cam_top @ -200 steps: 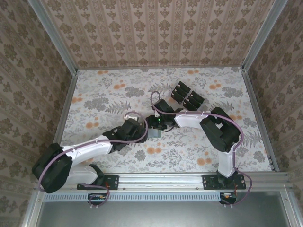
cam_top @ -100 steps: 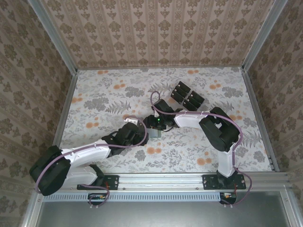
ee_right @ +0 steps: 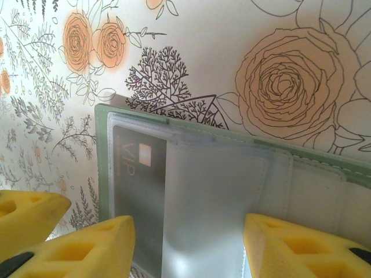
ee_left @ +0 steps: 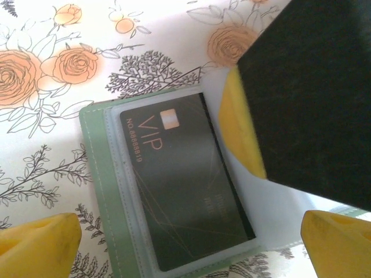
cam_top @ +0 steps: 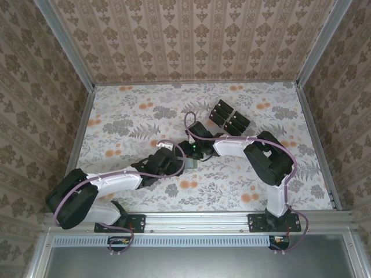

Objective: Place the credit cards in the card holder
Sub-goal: Flip over the card slot on the card holder.

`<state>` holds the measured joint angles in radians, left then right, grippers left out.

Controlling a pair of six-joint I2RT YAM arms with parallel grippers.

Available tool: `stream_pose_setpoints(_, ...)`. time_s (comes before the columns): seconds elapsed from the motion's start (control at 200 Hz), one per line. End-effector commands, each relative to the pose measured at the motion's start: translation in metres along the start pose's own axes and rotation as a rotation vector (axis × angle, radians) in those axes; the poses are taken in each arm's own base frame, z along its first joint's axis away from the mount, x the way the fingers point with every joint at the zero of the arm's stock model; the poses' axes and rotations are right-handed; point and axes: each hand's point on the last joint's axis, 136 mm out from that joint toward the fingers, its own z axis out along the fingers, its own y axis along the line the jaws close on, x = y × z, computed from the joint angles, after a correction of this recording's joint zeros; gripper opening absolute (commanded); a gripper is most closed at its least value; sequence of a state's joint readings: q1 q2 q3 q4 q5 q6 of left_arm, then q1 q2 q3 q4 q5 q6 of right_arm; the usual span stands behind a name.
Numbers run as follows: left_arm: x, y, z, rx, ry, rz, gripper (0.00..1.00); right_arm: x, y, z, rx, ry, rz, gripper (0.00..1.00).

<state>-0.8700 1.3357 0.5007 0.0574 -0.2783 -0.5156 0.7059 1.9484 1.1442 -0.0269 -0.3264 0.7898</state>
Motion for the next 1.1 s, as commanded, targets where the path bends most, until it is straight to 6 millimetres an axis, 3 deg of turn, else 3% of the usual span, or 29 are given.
stream_pose_setpoints(0.0, -0.006, 0.004, 0.003, -0.045, -0.014, 0.026, 1.00, 0.013, -0.008, 0.009, 0.015, 0.048, 0.025, 0.54)
stream_pose_setpoints(0.305, 0.015, 0.020, 0.009, -0.111, 0.018, 0.020, 1.00, 0.003, 0.006, -0.002, -0.016, 0.025, 0.015, 0.55)
stream_pose_setpoints(0.51, 0.021, 0.026, 0.011, -0.130, 0.027, 0.014, 1.00, -0.012, 0.017, -0.030, -0.047, -0.059, 0.010, 0.55)
stream_pose_setpoints(0.665, 0.024, 0.027, 0.012, -0.134, 0.030, 0.013, 1.00, -0.013, 0.010, -0.046, -0.026, -0.109, 0.020, 0.55)
stream_pose_setpoints(1.09, 0.025, 0.028, 0.013, -0.134, 0.033, 0.014, 1.00, -0.004, 0.000, -0.031, -0.028, -0.086, 0.053, 0.55)
